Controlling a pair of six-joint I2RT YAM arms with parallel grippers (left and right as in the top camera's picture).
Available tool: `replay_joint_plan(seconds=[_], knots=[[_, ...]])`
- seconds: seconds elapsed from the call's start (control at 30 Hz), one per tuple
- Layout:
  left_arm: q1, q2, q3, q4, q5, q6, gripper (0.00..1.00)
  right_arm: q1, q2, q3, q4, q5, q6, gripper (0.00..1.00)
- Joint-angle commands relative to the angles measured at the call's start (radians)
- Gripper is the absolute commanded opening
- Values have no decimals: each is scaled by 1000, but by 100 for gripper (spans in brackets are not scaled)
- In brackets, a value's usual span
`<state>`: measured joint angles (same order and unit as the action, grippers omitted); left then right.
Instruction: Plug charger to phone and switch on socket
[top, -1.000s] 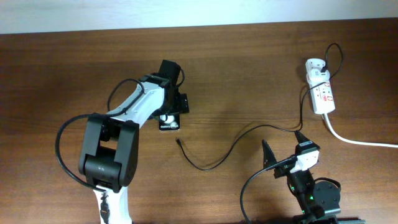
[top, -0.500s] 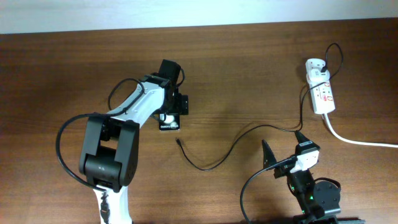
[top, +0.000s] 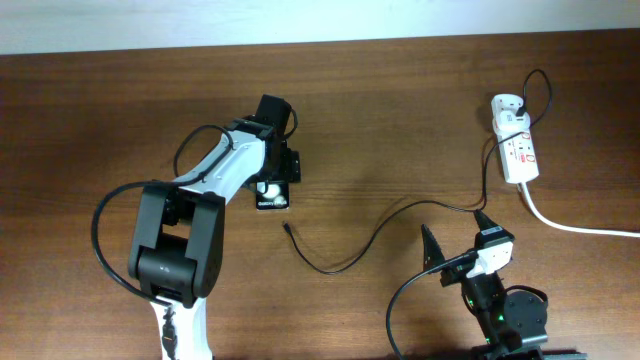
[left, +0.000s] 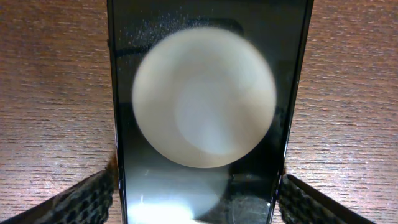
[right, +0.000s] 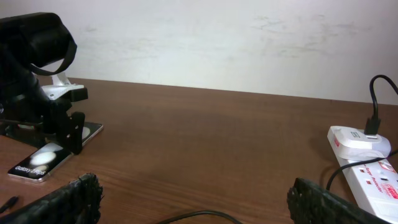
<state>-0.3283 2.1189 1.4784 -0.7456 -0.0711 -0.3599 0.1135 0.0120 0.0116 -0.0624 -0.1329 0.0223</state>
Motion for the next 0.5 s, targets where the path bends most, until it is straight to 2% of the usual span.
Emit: replay_joint_plan(seconds=[0.0,0.17,0.47], knots=[[1,84,-29,-18,13,-17,84,-3,-9,-6,-2,-13,-4,99],[1,84,-29,-31,11,-19,74,-3,-9,-6,-2,-13,-4,99],[1,84,-25,-37,13,-33,62,-3,-9,-6,-2,-13,-4,99]])
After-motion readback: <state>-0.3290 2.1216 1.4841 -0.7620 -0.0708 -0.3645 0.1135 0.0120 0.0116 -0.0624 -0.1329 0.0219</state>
